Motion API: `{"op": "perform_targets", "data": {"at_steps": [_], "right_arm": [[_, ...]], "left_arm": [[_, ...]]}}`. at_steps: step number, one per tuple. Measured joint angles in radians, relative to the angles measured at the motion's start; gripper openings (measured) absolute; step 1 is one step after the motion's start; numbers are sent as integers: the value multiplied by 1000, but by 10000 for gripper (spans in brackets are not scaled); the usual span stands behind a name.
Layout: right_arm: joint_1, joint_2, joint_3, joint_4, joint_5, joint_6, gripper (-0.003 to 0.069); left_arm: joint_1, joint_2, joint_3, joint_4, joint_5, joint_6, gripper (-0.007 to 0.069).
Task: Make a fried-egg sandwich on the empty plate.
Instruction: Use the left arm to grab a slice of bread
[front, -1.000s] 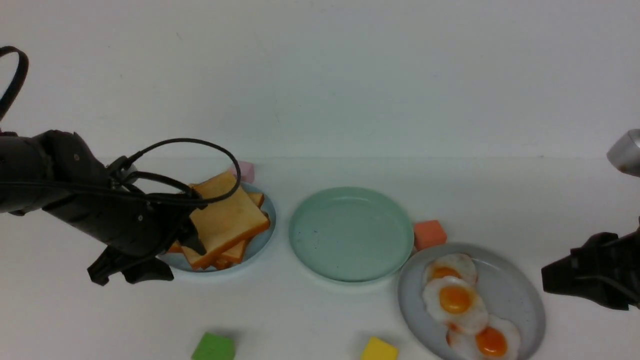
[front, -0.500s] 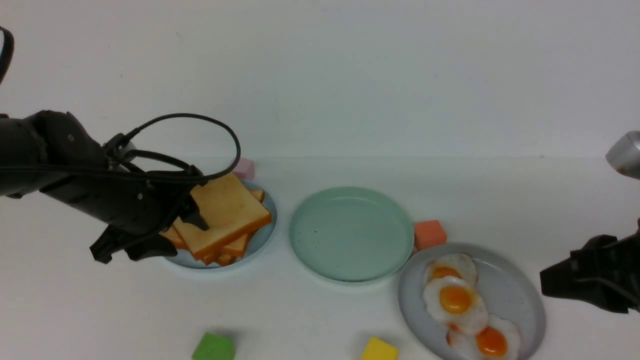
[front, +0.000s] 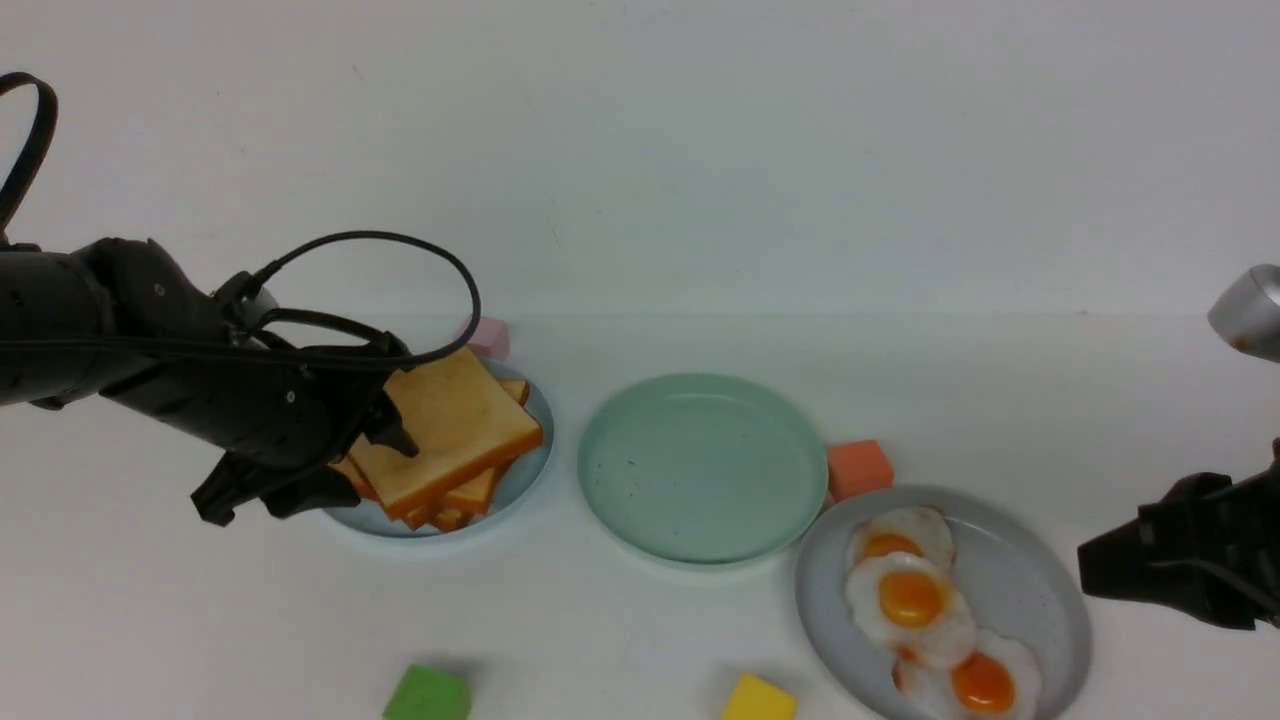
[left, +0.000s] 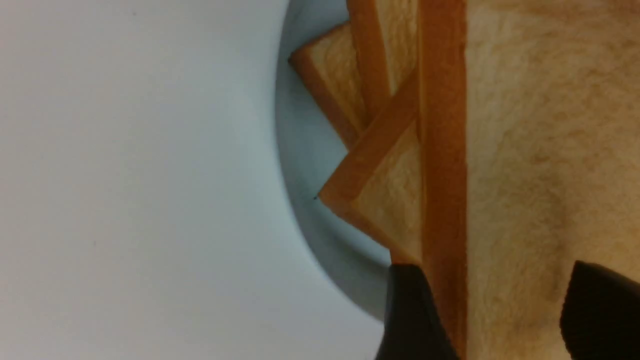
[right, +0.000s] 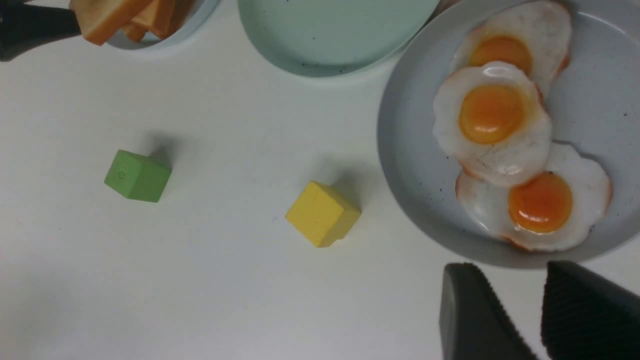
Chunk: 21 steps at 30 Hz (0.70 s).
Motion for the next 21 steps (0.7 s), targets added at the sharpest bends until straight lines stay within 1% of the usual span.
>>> {"op": "perform_targets", "data": {"at_steps": [2, 5, 7, 8, 9, 13, 14, 15, 17, 21], "right_arm": [[0, 0, 0, 0, 0, 0, 241], [0, 0, 0, 0, 0, 0, 241], [0, 0, 0, 1, 0, 0, 241], [0, 0, 0, 1, 0, 0, 241], [0, 0, 0, 2, 1, 0, 241], [0, 0, 0, 2, 3, 0, 241], [0, 0, 0, 2, 3, 0, 241], [0, 0, 0, 2, 3, 0, 241], [0, 0, 0, 2, 3, 0, 241], [0, 0, 0, 2, 3, 0, 241]], "left_arm": [[0, 1, 0, -1, -6, 3, 391], [0, 6, 0, -1, -14, 7, 319], [0, 12, 0, -1, -14, 11, 257], [0, 12, 0, -1, -14, 12, 250], [0, 15, 0, 0, -14, 19, 204], [0, 24, -3, 13, -14, 26, 77], [0, 25, -3, 14, -14, 26, 66], [0, 26, -6, 16, -14, 28, 39], [0, 26, -7, 21, -14, 35, 20], [0, 26, -7, 22, -10, 71, 20]]}}
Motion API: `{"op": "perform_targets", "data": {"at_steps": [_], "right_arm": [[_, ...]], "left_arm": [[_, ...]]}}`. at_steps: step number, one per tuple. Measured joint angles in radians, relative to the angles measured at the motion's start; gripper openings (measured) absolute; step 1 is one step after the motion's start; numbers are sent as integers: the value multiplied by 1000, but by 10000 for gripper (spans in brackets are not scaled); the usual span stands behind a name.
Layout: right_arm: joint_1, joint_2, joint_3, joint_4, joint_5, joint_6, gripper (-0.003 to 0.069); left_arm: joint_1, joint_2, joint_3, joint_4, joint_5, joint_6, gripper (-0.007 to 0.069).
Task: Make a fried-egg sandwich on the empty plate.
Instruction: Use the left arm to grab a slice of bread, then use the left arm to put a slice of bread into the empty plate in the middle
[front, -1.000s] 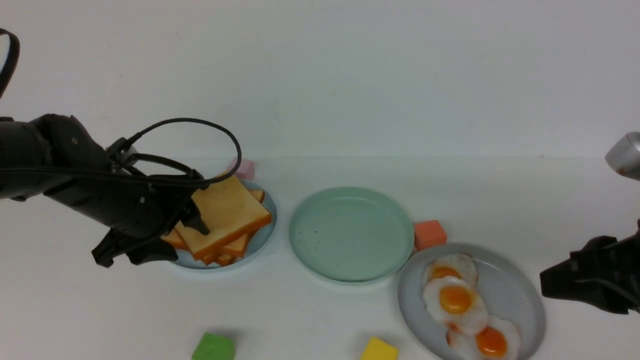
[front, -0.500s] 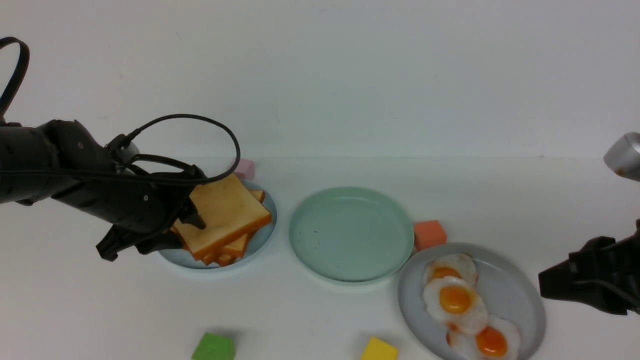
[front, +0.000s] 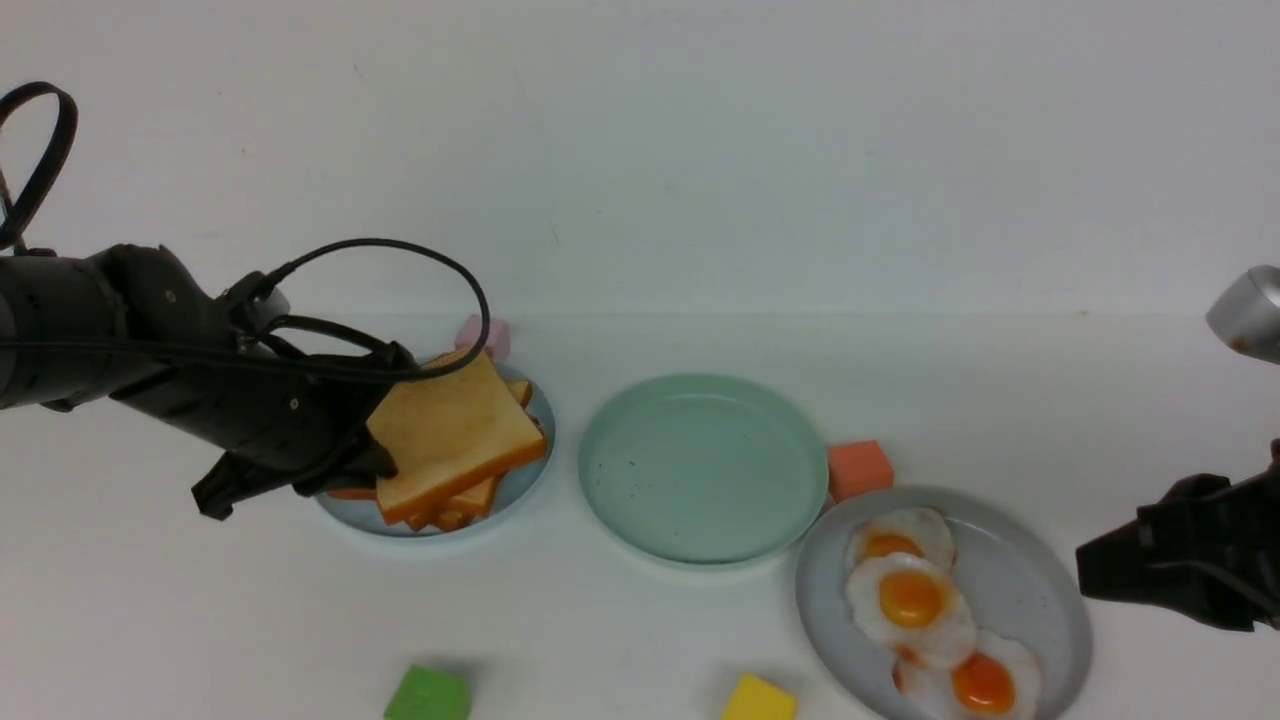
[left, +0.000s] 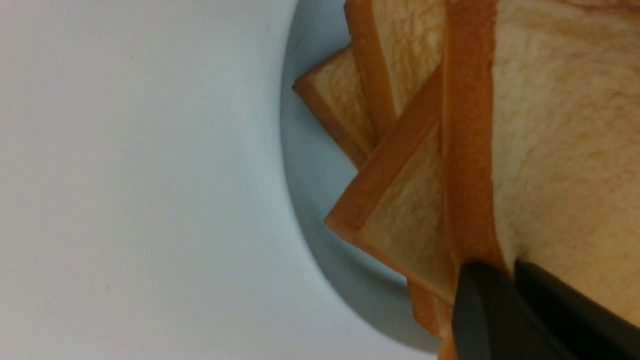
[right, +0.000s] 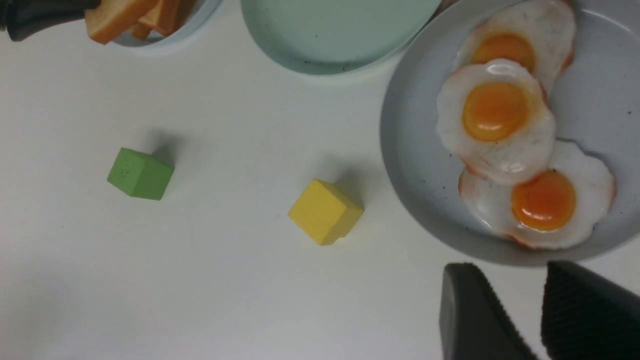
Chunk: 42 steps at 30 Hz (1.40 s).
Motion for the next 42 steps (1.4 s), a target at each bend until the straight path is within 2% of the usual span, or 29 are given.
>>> {"op": "perform_targets", "data": {"at_steps": [9, 11, 12, 19, 23, 29, 35, 39, 42], "right_arm": [[0, 0, -1, 0, 0, 0, 241], [0, 0, -1, 1, 0, 0, 241], [0, 0, -1, 1, 0, 0, 241], [0, 0, -1, 67, 0, 0, 241], [0, 0, -1, 72, -2, 0, 241], [0, 0, -1, 67, -12, 0, 241], [0, 0, -1, 48, -12, 0, 241], [0, 0, -1, 31, -15, 0, 241], [0, 0, -1, 30, -33, 0, 241]], "left_arm": [[0, -61, 1, 10, 45, 151, 20], [0, -110, 1, -26, 51, 268, 20], [0, -113, 1, -32, 53, 278, 20], [-29, -147, 1, -447, 161, 789, 20], [-111, -122, -22, -581, 153, 919, 20], [-219, 46, -165, -592, 134, 878, 17], [-235, 215, -291, -526, 126, 755, 17], [-235, 282, -311, -509, 100, 726, 18], [-235, 320, -315, -505, 97, 715, 46]]}}
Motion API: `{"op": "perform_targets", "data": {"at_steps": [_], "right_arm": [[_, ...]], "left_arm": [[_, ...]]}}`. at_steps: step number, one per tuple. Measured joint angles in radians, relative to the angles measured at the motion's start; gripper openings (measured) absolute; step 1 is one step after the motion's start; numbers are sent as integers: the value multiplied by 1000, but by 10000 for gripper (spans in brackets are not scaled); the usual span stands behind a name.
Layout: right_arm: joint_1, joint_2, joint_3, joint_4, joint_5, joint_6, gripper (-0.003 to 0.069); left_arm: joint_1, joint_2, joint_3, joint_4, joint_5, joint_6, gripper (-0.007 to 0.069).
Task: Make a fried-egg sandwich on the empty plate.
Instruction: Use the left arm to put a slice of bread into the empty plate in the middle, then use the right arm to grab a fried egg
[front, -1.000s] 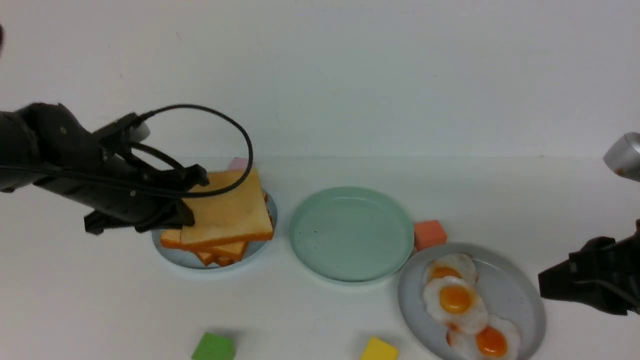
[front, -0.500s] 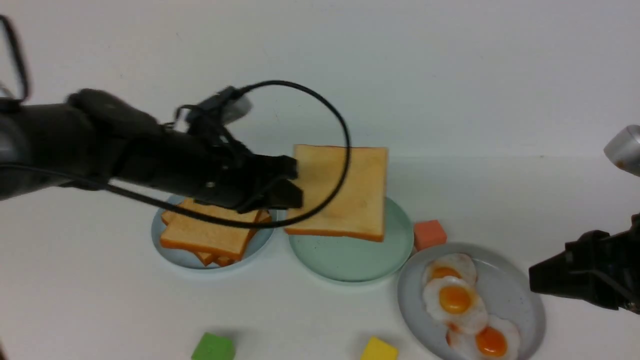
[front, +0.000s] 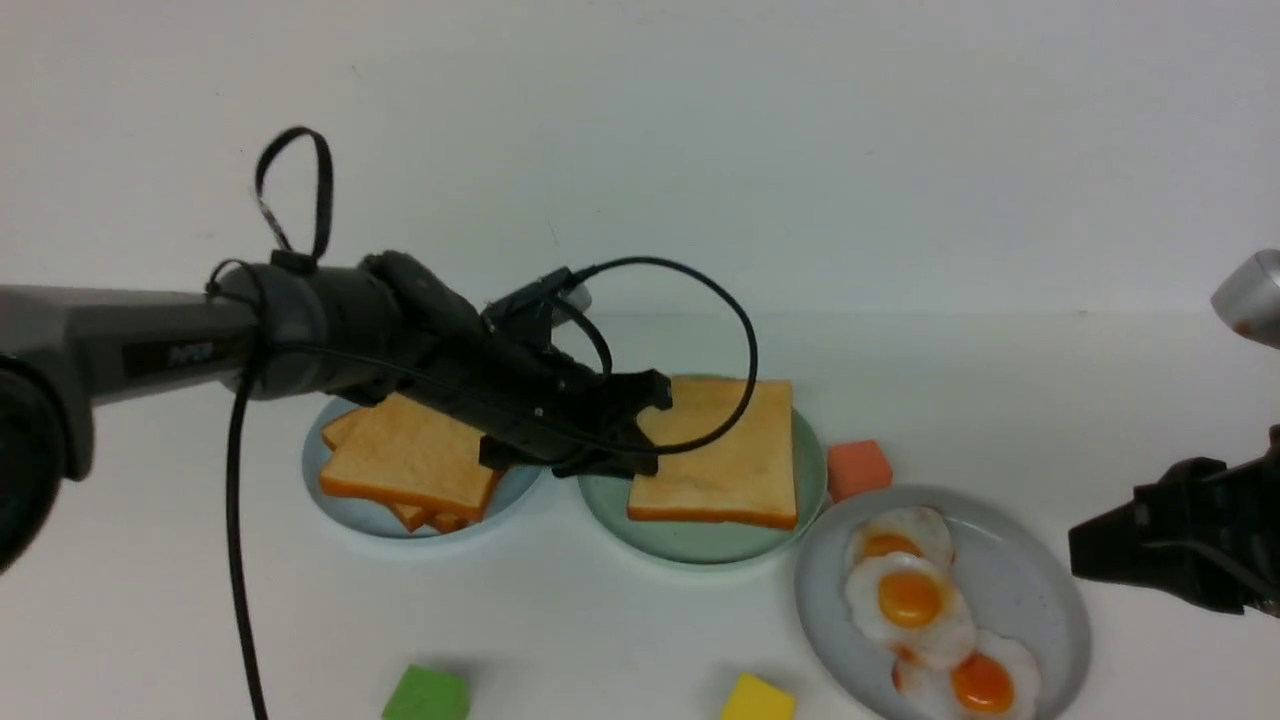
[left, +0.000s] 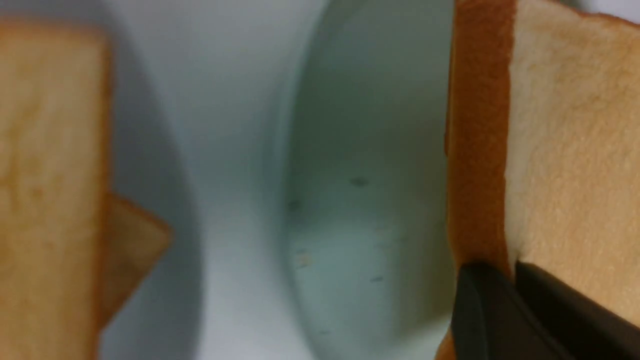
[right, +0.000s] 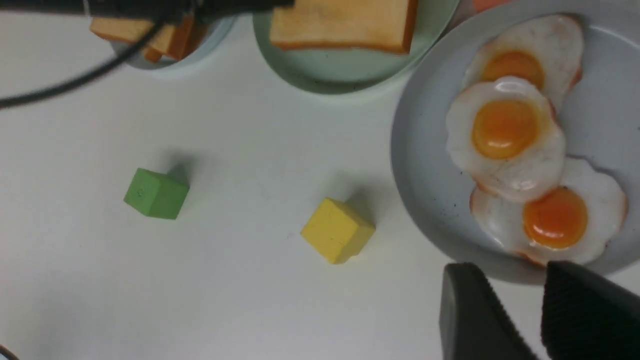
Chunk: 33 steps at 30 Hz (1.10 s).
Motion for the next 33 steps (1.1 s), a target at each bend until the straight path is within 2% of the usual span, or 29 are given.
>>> {"op": "perform_targets", "data": {"at_steps": [4, 6, 7, 8, 9, 10, 12, 14, 17, 21, 24, 28, 29, 30, 33], "right_arm": [[0, 0, 0, 0, -1, -35, 242], [0, 0, 0, -2, -8, -98, 256], [0, 0, 0, -2, -9, -104, 256], [0, 0, -6, -4, -19, -140, 274], [0, 0, -16, -7, -27, -164, 299], [0, 0, -20, -7, -27, -171, 303], [0, 6, -52, -11, -27, -194, 361], [0, 28, -90, -27, -19, -201, 417], [0, 75, -127, -68, -1, -205, 466], [0, 192, -148, -82, 6, -187, 486], [0, 303, -168, -67, 21, -161, 489], [-50, 481, -249, -34, 76, -183, 489], [-55, 488, -257, -28, 82, -188, 489], [-93, 538, -279, 9, 99, -236, 489], [-152, 596, -298, 91, 114, -363, 489]], "left_arm": [[0, 9, -1, 16, 1, -16, 133], [0, 0, -2, 49, 4, -21, 240], [0, -1, -2, 52, 5, -20, 240], [0, -12, -3, 76, 12, -31, 326], [0, -22, -3, 97, 18, -47, 380], [0, -27, -3, 104, 21, -51, 402], [4, -68, -3, 168, 38, -92, 516], [12, -125, -3, 235, 57, -134, 591], [23, -205, -3, 335, 95, -169, 629], [31, -342, -3, 442, 204, -174, 605], [31, -453, 5, 464, 304, -174, 533], [1, -604, 58, 460, 357, -134, 334], [-2, -610, 62, 460, 357, -130, 323], [-36, -660, 91, 462, 358, -88, 227], [-116, -727, 148, 463, 366, -20, 78]]}}
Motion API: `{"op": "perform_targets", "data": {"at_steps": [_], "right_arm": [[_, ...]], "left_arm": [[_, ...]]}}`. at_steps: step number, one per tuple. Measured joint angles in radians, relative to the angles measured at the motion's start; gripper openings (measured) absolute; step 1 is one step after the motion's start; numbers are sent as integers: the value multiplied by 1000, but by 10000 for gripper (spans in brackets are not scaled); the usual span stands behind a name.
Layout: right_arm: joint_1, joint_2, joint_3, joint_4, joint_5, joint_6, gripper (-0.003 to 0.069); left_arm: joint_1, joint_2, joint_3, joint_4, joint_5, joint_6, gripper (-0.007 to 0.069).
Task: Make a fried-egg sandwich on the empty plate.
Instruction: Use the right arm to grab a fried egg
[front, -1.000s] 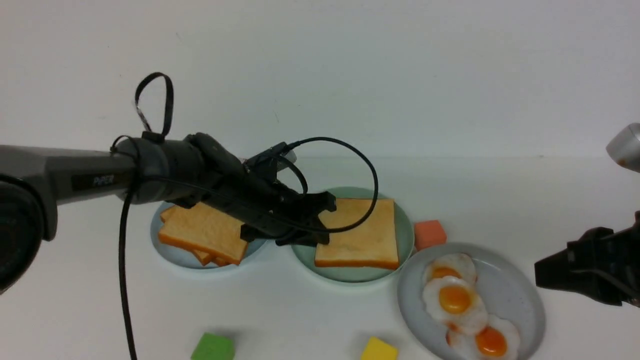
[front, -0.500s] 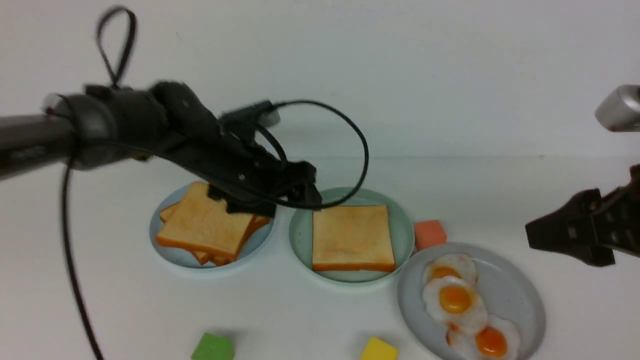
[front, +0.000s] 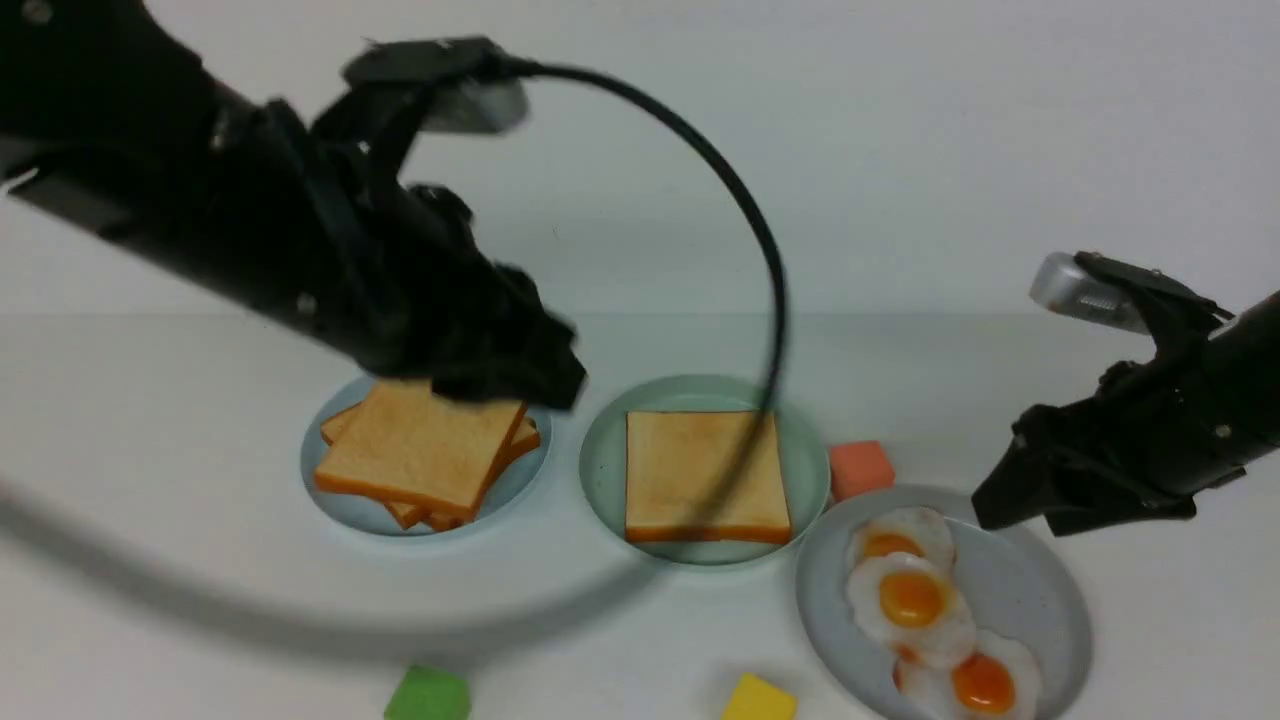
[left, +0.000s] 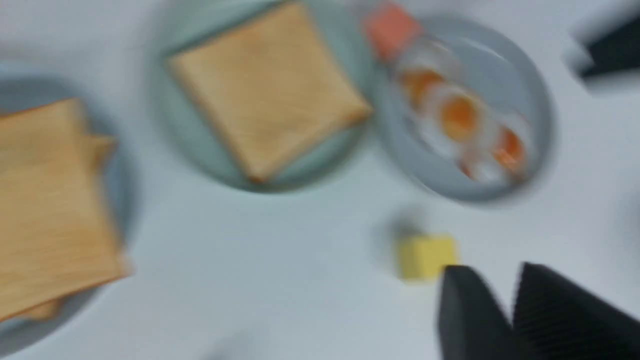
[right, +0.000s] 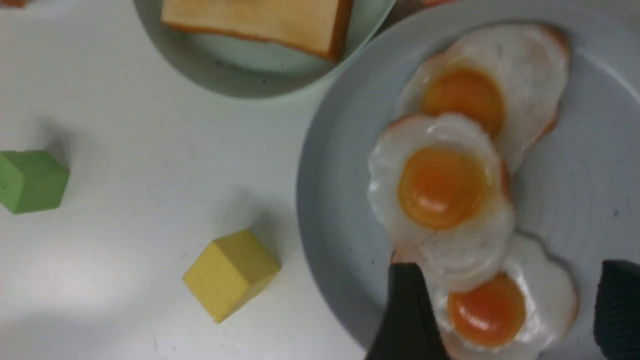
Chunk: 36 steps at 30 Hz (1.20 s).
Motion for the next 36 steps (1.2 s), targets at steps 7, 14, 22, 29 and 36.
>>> {"op": "perform_targets", "data": {"at_steps": [7, 14, 22, 29, 36], "right_arm": [[-27, 104, -6, 101, 22, -258, 489], [-27, 194, -8, 121, -4, -268, 489], [-27, 281, -9, 179, -15, -268, 489], [-27, 331, -11, 189, -15, -285, 463], [-27, 356, -19, 211, -12, -317, 292]], "left_arm": [[-204, -54, 133, -1, -31, 94, -13], [-263, -52, 167, -3, -109, 94, -13], [-264, -52, 167, -3, -124, 58, -13], [-264, -52, 167, -1, -124, 55, -13], [-264, -52, 167, 6, -124, 51, -13]]}}
